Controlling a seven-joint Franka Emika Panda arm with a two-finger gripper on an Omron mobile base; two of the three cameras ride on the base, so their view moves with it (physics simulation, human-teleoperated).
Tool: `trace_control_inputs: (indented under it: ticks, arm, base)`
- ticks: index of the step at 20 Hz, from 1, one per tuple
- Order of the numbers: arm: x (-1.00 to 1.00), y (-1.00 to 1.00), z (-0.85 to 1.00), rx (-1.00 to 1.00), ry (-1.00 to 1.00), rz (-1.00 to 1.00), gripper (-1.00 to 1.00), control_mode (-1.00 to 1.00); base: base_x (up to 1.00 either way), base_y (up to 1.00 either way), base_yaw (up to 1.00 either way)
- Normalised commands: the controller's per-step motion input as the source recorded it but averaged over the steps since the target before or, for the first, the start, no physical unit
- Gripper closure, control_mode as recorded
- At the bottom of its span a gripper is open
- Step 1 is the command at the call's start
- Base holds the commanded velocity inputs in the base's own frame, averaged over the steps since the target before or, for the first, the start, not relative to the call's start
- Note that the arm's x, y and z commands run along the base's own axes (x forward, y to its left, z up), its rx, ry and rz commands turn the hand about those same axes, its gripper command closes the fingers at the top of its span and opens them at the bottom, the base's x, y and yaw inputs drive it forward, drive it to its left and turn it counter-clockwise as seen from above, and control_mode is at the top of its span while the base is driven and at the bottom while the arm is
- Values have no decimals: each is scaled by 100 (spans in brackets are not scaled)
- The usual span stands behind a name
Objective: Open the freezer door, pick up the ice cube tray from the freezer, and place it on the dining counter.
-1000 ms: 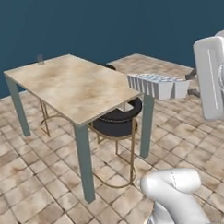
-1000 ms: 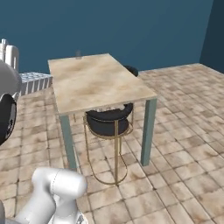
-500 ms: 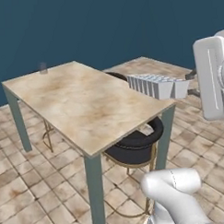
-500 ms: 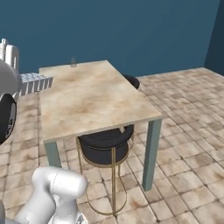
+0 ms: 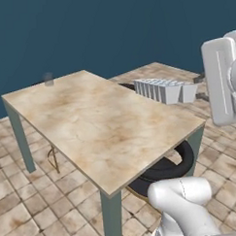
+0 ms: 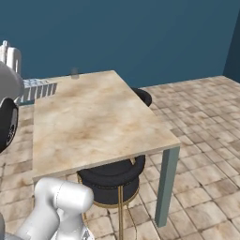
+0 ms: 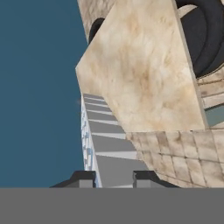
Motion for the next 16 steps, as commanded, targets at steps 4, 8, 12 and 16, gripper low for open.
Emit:
trace_control_inputs:
  ticks: [4,8,12,16]
  arm:
    - [74,-3,-26,4,0,0,100,-100]
    - [94,-21,-48,4,0,5,100,-100]
    - [88,-21,-71,0,0,8,100,-100]
    - [82,-14,-69,0,0,7,100,-100]
  base:
    - [22,0,0]
    - [0,0,0]
    - [0,0,0]
    - [0,0,0]
